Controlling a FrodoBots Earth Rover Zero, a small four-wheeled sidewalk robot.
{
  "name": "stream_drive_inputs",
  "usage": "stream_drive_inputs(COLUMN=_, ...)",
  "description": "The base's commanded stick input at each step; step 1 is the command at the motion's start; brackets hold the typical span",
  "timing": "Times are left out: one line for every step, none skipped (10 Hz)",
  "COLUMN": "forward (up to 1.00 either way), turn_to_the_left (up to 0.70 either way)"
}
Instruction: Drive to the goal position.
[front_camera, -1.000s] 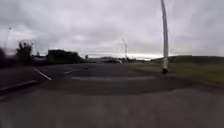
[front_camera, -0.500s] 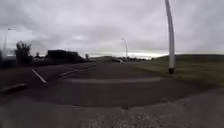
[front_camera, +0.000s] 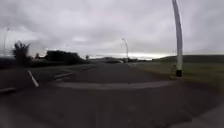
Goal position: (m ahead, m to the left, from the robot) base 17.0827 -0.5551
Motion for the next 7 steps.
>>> stream_drive_inputs(forward=1.0, turn_to_the_left=0.0)
stream_drive_inputs(forward=1.0, turn_to_the_left=0.0)
stream_drive_inputs(forward=1.0, turn_to_the_left=0.0)
stream_drive_inputs(forward=1.0, turn_to_the_left=0.0)
stream_drive_inputs(forward=1.0, turn_to_the_left=0.0)
stream_drive_inputs(forward=1.0, turn_to_the_left=0.0)
stream_drive_inputs(forward=1.0, turn_to_the_left=0.0)
